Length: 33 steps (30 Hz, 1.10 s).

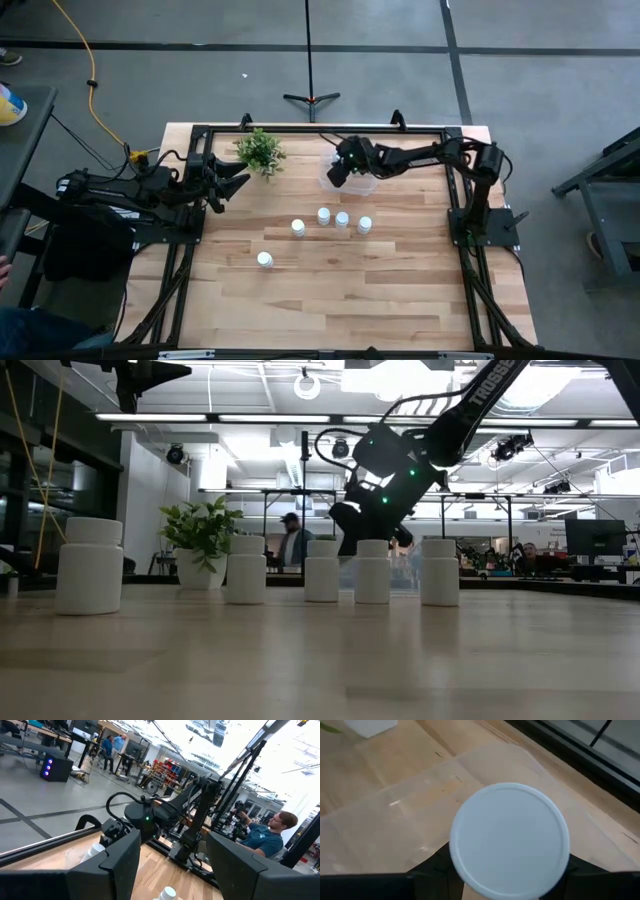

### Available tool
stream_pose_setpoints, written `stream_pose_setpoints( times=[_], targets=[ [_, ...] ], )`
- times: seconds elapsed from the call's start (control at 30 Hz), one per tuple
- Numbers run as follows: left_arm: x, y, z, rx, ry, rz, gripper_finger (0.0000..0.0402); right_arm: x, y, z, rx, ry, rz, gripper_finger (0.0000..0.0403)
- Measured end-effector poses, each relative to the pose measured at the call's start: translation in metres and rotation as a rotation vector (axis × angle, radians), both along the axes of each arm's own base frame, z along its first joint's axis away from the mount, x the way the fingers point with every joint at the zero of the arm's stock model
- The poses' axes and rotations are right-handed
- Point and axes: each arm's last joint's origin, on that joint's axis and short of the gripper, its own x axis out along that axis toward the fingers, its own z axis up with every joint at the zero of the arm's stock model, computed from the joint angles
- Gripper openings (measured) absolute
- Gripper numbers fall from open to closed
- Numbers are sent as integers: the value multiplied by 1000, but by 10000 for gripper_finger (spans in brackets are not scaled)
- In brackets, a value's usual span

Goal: Pick and place pill bottles into a basket
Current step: Put the white pill bottle into the transparent container

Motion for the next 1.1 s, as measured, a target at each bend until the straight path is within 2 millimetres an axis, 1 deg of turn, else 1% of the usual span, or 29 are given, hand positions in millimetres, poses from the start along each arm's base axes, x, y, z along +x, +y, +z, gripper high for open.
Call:
stream_pose_setpoints(
  times=[0.13, 0.37, 0.67, 1.1],
  targets=[
    [0, 0, 0, 0, 0, 0, 260, 2, 0, -6, -19, 22, -6, 169],
    [0, 0, 0, 0, 0, 0, 260, 0, 2, -11, 30, 33, 11, 169],
    [0, 0, 0, 0, 0, 0, 260, 1, 2, -11, 63, 8, 11, 169],
    [0, 0, 0, 0, 0, 0, 260, -4, 5, -16, 134, 65, 7, 169]
  ],
)
